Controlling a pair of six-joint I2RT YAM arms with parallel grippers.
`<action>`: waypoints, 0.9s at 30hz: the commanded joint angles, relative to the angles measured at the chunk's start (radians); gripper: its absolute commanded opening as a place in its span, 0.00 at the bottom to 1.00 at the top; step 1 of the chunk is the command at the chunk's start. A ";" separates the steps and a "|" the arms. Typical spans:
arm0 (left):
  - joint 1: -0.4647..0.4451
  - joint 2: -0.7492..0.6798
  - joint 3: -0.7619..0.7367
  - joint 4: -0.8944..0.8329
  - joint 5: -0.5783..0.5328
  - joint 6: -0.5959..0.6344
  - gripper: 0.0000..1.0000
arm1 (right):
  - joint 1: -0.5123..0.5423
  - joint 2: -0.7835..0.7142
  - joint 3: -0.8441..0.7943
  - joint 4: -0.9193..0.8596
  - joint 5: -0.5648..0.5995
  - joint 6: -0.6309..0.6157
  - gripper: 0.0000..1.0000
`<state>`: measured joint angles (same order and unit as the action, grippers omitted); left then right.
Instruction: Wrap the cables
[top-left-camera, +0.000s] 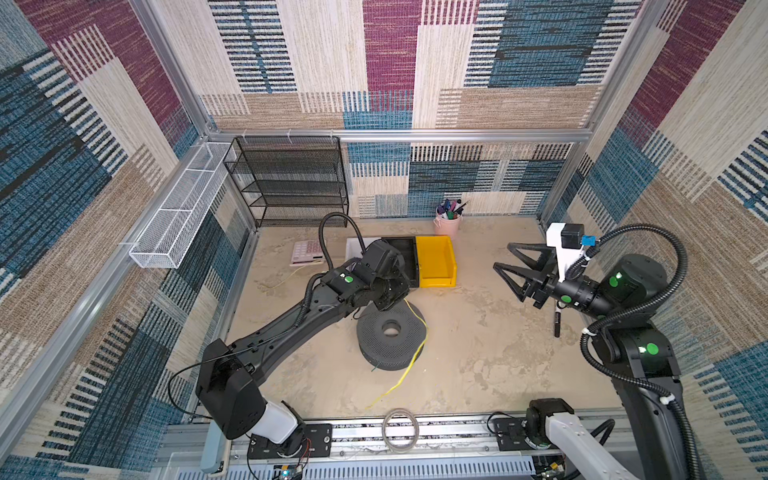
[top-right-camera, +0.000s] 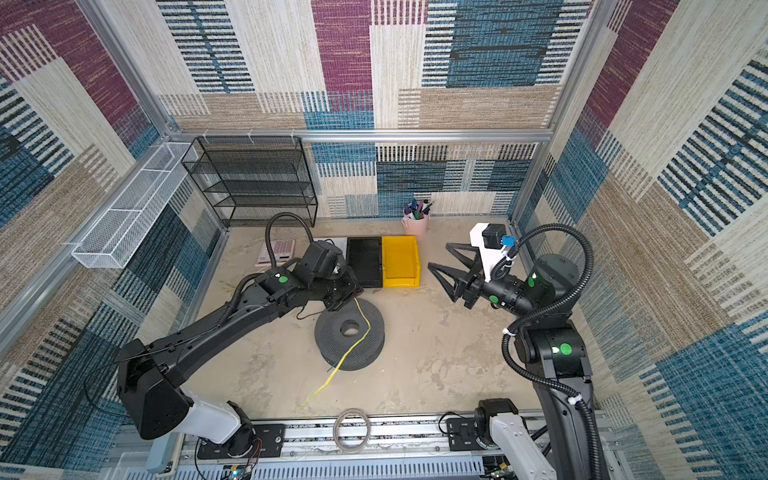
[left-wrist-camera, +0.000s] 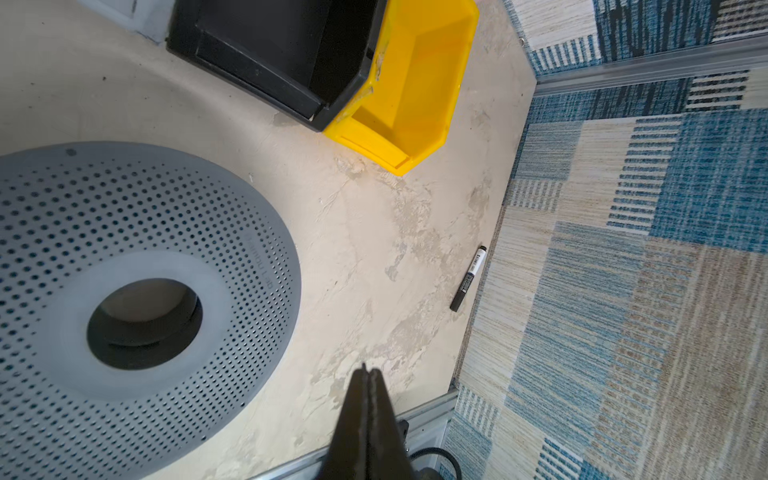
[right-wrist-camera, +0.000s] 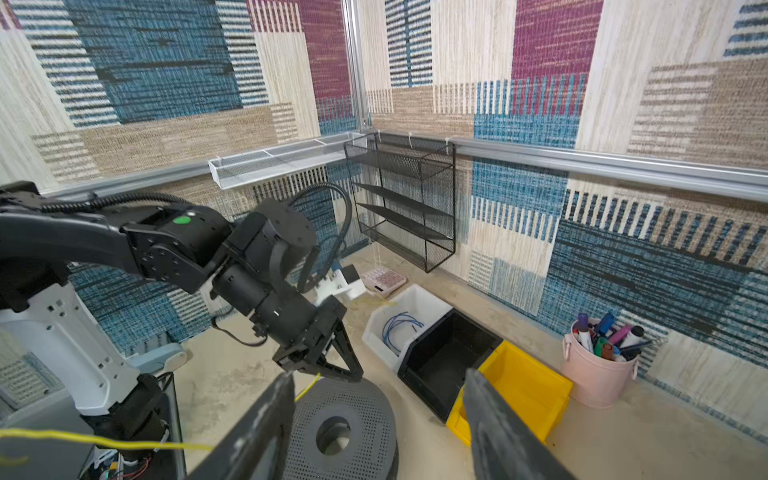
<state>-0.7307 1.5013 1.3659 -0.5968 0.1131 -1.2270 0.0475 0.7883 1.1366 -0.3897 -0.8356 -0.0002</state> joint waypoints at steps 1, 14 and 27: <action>0.011 0.002 0.021 -0.107 -0.004 0.020 0.00 | 0.026 0.020 -0.030 0.038 0.013 -0.058 0.69; 0.124 0.028 0.009 -0.105 0.111 0.033 0.00 | 0.504 0.199 0.045 0.128 0.476 -0.166 0.87; 0.187 0.112 0.076 -0.153 0.182 0.091 0.00 | 1.094 0.323 0.023 0.076 1.038 -0.341 0.95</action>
<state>-0.5480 1.6142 1.4403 -0.7376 0.2741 -1.1561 1.0790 1.0637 1.1156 -0.3145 0.0223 -0.2623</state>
